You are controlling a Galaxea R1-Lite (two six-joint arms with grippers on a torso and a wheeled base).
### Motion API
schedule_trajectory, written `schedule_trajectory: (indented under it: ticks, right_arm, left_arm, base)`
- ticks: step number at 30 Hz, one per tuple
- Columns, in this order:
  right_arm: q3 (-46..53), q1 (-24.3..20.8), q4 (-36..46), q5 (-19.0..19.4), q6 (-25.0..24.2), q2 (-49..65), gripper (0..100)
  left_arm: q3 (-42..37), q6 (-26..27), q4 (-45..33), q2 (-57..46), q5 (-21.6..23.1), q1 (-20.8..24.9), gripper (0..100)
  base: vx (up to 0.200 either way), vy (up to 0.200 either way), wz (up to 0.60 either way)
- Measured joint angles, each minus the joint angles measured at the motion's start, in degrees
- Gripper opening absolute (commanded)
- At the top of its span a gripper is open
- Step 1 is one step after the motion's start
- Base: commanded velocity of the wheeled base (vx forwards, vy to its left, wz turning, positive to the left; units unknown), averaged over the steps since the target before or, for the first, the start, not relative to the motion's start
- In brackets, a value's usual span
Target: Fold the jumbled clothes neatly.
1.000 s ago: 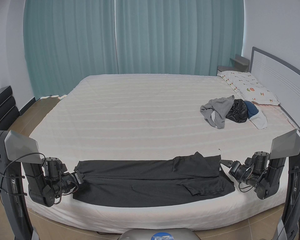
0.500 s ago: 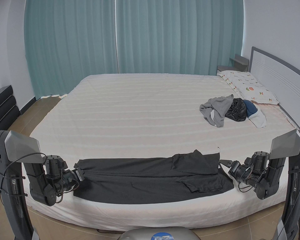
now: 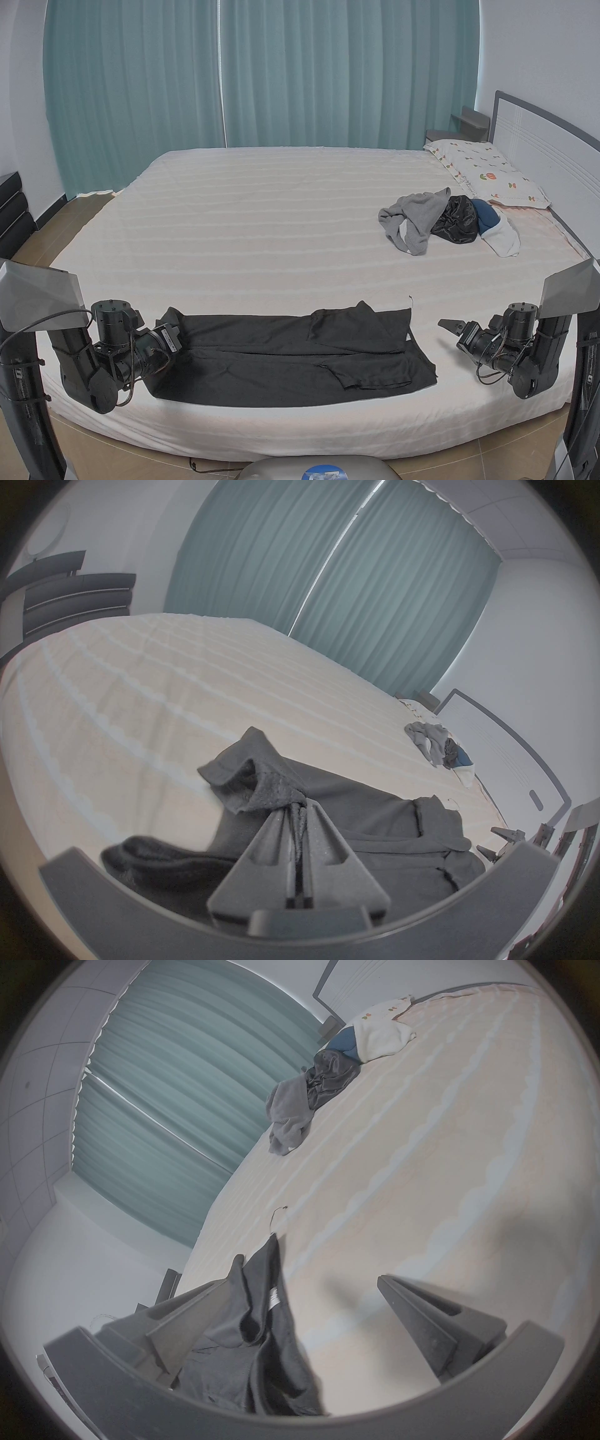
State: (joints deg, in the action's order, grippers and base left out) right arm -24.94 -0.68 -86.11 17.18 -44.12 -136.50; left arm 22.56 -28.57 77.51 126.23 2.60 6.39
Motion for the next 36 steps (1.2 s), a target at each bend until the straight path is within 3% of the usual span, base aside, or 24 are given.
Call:
schedule_trajectory:
  ticks: [4, 10, 22, 29, 36]
  right_arm:
    - [0.06, 0.0, 0.0, 0.0, 0.0, 0.02, 100]
    - [0.09, 0.0, 0.0, -0.02, 0.0, 0.02, 100]
    - [0.3, 0.0, -0.6, -0.05, 0.02, 0.02, 100]
    - [0.56, 0.0, -1.08, -0.02, 0.06, 0.0, 100]
    - [0.63, -0.05, -1.15, -0.05, 0.16, -0.02, 100]
  left_arm:
    - [0.41, -0.05, -1.21, -1.84, -1.89, 2.76, 0]
    - [3.23, -0.07, -8.91, -4.22, -3.94, 6.34, 0]
    - [14.69, -0.07, -23.81, -6.34, -8.09, 15.54, 0]
    - [22.19, -0.16, -33.78, -6.36, -8.62, 18.64, 0]
    - [27.98, -0.29, -38.21, -5.01, -8.86, 21.89, 0]
  base:
    - [0.0, -0.2, 0.0]
    - [0.0, -0.2, 0.0]
    - [0.0, -0.2, 0.0]
    - [0.0, -0.2, 0.0]
    - [0.0, 0.0, 0.0]
